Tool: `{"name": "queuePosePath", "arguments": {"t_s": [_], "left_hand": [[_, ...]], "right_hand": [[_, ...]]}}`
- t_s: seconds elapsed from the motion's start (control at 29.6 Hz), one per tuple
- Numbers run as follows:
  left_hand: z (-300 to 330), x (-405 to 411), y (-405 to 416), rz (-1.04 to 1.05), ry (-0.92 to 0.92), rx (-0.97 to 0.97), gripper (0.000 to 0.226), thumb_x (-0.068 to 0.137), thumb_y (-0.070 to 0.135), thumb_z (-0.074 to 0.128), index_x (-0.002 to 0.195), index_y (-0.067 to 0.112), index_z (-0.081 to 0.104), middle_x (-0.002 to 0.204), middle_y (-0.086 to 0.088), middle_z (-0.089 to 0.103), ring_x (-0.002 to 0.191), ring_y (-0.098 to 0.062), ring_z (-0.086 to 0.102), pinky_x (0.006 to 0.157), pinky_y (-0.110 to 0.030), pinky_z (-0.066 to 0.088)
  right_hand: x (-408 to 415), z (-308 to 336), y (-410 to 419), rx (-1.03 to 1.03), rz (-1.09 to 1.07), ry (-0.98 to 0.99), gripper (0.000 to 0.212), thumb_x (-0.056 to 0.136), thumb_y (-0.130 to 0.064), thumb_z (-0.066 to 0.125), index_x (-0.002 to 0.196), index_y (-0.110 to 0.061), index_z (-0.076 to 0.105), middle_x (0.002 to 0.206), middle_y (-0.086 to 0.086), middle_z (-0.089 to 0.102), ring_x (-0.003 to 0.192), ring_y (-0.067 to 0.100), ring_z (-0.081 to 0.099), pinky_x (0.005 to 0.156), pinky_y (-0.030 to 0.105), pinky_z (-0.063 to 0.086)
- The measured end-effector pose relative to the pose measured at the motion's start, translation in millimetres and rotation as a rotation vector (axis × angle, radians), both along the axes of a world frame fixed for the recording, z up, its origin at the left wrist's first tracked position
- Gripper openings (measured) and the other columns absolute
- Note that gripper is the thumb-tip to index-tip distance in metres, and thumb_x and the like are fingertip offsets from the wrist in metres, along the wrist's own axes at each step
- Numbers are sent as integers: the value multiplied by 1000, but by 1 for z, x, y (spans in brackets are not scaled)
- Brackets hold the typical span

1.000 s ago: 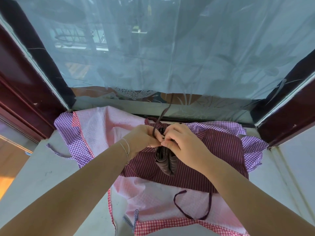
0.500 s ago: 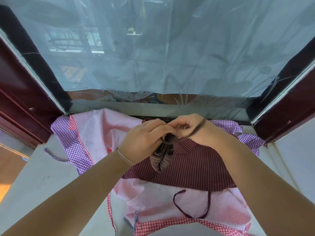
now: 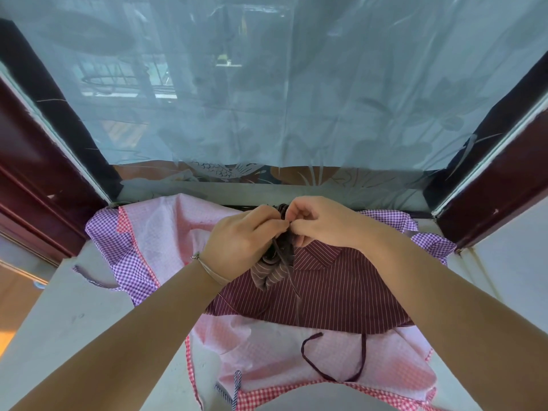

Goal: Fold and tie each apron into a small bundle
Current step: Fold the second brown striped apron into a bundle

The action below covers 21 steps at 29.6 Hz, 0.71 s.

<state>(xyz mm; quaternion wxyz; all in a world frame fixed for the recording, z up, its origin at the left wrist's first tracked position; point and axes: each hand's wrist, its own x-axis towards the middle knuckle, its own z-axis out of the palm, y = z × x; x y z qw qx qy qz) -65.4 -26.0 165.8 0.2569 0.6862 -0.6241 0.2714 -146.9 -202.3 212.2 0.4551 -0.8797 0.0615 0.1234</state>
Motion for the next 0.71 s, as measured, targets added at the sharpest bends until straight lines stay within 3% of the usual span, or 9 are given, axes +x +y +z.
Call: {"name": "queuePosePath", "arguments": {"t_s": [0.17,0.34,0.44,0.61,0.71], "left_hand": [[-4,-1,-4,-1,31,96,13,85,11,53,92,15,63,86,-4,67,57,-18,59,41,-29,48],[-6,-4,-6,43,126,69,20,84,10,53,84,10,73,85,-3,68,56,-19,62,40,-30,48],[-5,-2,-6,73,207,18,16,85,14,57,84,9,73,85,-3,68,57,-19,62,43,-32,51],[-1,4,-6,166,336,-86,21,88,22,58,86,10,76,86,-2,71,65,-19,66,51,-33,55],[2,4,-4,256,380,-142,25,91,24,54,89,10,75,83,-1,72,65,-18,66,53,-28,54]], "right_hand": [[0,-8,8,98,-11,198,23,98,-14,33,90,-14,54,86,17,63,82,29,67,81,46,58],[0,-9,1,233,-14,243,23,95,-9,36,94,-1,57,92,21,59,84,28,64,84,45,57],[-3,-12,-7,378,-82,149,23,98,-12,48,90,5,61,86,20,60,83,30,62,84,45,57],[-8,-16,-4,549,-236,-40,40,93,-37,51,71,-4,54,73,11,61,75,24,64,74,39,59],[-11,-21,-1,589,-433,-222,40,99,-24,48,65,-3,52,68,11,63,74,24,67,74,37,59]]}}
